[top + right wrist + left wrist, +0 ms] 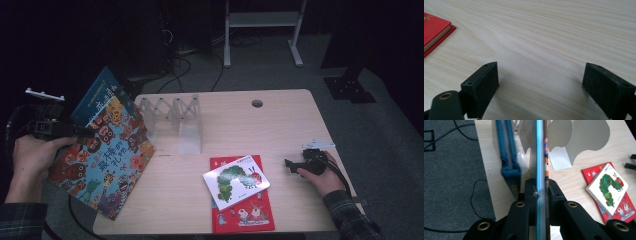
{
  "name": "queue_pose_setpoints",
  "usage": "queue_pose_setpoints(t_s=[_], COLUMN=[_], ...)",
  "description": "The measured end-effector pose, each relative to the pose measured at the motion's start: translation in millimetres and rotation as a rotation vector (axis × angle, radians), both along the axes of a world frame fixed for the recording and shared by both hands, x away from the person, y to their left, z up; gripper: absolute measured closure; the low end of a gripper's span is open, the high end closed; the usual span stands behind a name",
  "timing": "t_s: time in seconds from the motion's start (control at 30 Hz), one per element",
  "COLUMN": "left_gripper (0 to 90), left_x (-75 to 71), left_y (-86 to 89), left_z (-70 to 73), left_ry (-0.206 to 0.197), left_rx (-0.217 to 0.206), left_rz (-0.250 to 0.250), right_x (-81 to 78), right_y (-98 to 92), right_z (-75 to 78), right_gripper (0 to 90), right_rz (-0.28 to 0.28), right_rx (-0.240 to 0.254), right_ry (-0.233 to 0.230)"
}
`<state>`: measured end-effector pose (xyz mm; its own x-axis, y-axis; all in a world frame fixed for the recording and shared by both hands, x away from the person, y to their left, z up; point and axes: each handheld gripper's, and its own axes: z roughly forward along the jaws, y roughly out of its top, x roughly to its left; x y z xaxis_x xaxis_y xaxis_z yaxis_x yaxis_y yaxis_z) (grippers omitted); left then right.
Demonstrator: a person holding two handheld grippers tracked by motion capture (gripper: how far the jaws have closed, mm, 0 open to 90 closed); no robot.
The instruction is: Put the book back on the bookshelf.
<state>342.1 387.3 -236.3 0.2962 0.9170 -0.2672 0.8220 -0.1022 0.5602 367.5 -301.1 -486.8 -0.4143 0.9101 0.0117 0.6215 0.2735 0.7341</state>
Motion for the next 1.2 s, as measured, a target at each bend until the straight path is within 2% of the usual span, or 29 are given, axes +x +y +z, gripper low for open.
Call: queue_pose_setpoints(t_s=[0.43, 0.77, 0.87, 0.97, 1.2], left_gripper=[80.8, 80.9, 80.9, 80.9, 81.0], left_x=[3.7, 3.5, 1.5, 2.5, 12.0], left_y=[-0.7, -3.7, -4.6, -10.8, -20.6], left_z=[0.8, 5.4, 7.6, 14.1, 19.9], left_ry=[0.004, -0.004, -0.019, -0.035, -0.037], left_rx=[0.01, -0.014, -0.022, -0.01, 0.016], left_rz=[0.023, 0.026, 0.03, 0.025, 0.022], right_x=[0.2, 0.2, 0.1, 0.1, 0.1], right_y=[0.3, 0.3, 0.3, 0.4, 0.4], right_z=[-0.1, -0.1, 0.0, 0.0, 0.0], right_gripper=[12.1, 12.1, 12.1, 12.1, 12.1], right_rz=[-0.002, -0.002, -0.002, -0.003, -0.003], right_rx=[0.001, 0.001, 0.0, 0.001, 0.001], right_ry=[0.0, 0.0, 0.001, 0.001, 0.001])
